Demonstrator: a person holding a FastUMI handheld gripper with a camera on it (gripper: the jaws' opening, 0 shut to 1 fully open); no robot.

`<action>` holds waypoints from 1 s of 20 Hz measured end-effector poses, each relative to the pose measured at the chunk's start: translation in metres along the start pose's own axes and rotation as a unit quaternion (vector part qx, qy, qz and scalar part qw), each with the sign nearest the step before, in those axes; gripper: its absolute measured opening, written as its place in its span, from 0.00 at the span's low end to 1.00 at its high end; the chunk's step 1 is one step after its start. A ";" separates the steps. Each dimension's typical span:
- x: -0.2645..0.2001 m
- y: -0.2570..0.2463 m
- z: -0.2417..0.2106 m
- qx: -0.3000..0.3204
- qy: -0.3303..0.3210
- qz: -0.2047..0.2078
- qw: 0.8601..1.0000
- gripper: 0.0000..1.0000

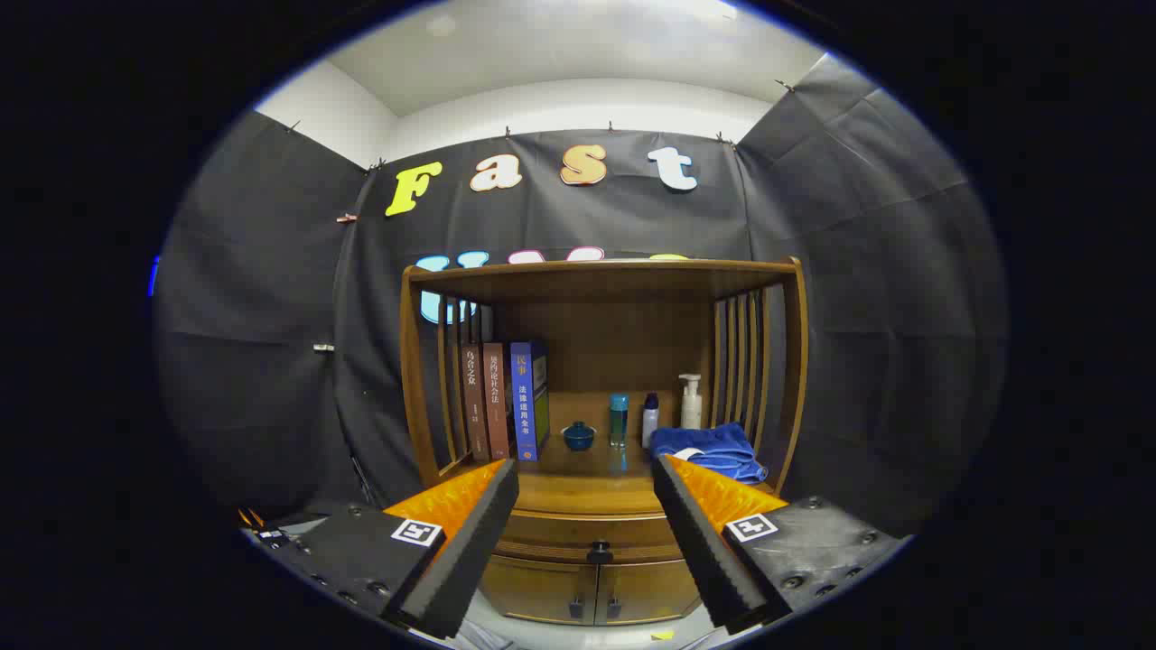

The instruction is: Pull open the drawer, take out the items inside it, and place them on the countertop above the cabinet.

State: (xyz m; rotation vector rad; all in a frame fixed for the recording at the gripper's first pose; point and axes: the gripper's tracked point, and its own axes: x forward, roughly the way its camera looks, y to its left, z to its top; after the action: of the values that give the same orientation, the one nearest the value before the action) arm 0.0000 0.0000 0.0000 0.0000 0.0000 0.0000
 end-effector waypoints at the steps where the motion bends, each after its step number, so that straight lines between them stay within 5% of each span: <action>1: -0.003 0.002 0.001 0.000 -0.001 0.000 1.000 0.98; 20: -0.010 0.000 0.002 -0.003 -0.002 -0.004 1.000 0.98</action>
State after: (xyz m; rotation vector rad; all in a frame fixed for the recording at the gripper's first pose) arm -0.0100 -0.0004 0.0021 -0.0059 -0.0042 -0.0088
